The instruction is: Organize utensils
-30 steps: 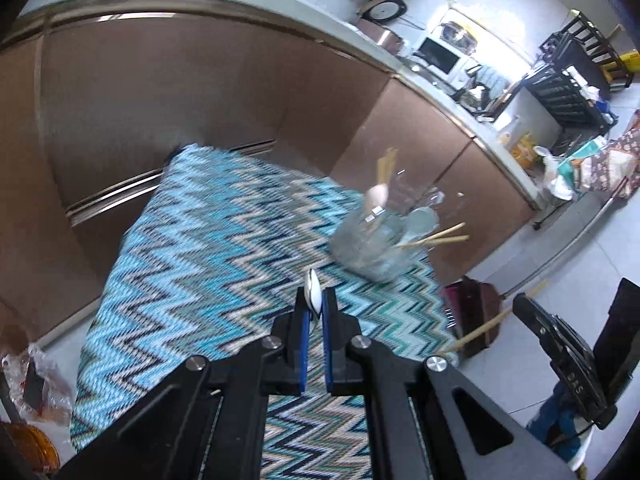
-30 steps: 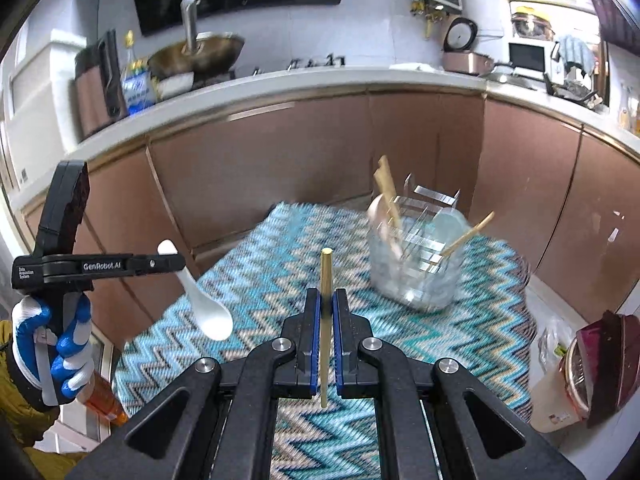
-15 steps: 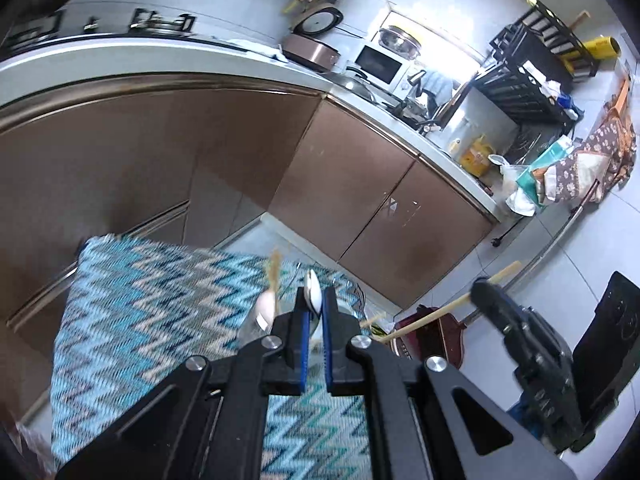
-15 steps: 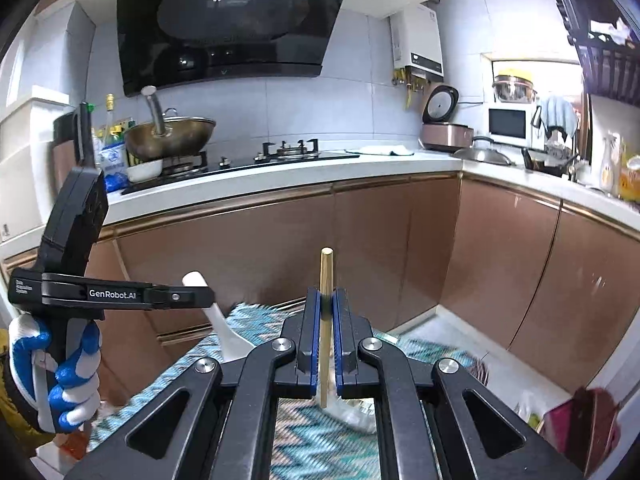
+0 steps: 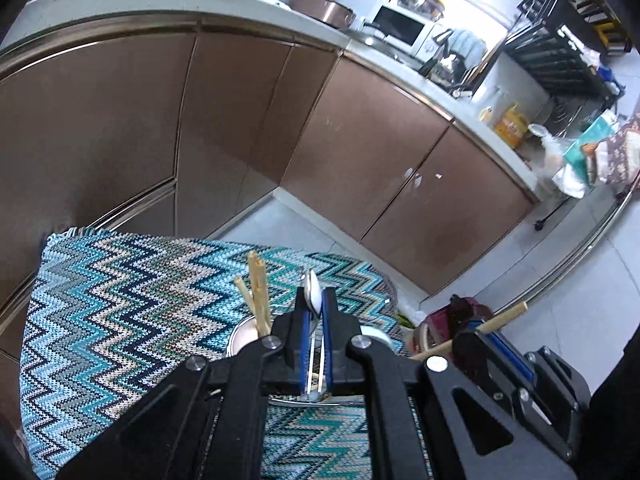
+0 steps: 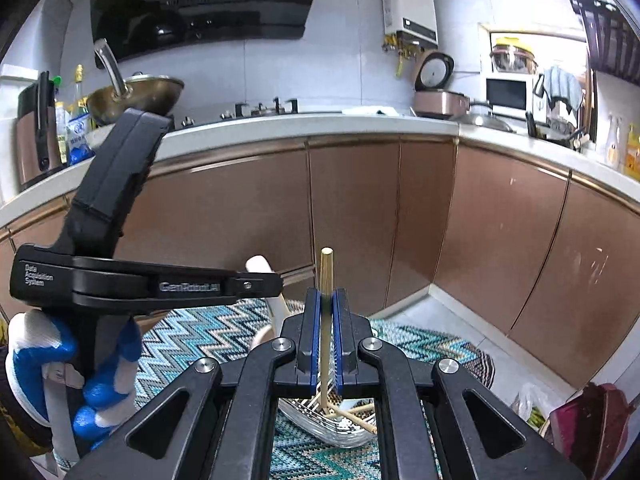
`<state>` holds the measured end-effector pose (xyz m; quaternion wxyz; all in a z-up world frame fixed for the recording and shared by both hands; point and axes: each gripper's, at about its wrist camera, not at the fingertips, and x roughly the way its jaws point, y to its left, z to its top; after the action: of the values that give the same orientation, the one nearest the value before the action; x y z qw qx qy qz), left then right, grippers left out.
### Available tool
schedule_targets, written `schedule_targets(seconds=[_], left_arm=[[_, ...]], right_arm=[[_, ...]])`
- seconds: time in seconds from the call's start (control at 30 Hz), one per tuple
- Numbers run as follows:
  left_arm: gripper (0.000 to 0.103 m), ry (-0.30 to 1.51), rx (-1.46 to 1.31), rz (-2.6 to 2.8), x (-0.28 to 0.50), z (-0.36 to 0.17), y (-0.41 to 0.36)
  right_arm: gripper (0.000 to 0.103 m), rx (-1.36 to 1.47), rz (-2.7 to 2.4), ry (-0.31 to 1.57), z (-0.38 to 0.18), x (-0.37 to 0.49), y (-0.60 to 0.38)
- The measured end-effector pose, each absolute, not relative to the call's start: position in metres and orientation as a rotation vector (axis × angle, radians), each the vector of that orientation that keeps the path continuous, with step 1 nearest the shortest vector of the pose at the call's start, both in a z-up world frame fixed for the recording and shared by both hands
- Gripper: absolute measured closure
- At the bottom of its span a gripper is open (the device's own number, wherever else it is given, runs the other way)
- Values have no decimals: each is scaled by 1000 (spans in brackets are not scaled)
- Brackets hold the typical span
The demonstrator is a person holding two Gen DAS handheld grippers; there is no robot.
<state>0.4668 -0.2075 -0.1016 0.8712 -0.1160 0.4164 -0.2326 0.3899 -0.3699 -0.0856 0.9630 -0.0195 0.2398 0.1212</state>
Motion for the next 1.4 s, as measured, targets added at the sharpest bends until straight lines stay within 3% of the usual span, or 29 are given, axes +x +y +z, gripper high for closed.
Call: schedule_targets(seconds=[0.1, 0.17, 0.23, 0.33, 0.43, 0.7, 0.77, 0.97, 1.2, 1.4], left_arm=[[94, 864, -260, -493, 463, -102, -203], [78, 844, -267, -503, 456, -92, -199], [73, 812, -270, -511, 446, -80, -195], [72, 774, -255, -518, 427, -61, -188], [72, 748, -247, -519, 407, -47, -178], [63, 583, -183, -453, 324, -7, -142], [56, 514, -156, -410, 296, 3, -132], [48, 358, -125, -314, 227, 14, -103], [47, 274, -120, -237, 168, 11, -71], [36, 222, -65, -146, 131, 6, -57]], right_arm=[[96, -28, 238, 493, -94, 386, -371], [86, -19, 229, 494, -94, 382, -373], [81, -12, 217, 494, -93, 379, -374], [80, -7, 202, 481, -86, 369, -376], [72, 6, 189, 453, -75, 349, -377], [32, 22, 124, 353, -44, 277, -372], [21, 30, 106, 332, -40, 260, -367], [0, 35, 28, 264, -35, 210, -350], [0, 15, -56, 218, -40, 161, -330], [0, 2, -90, 210, -46, 134, -322]])
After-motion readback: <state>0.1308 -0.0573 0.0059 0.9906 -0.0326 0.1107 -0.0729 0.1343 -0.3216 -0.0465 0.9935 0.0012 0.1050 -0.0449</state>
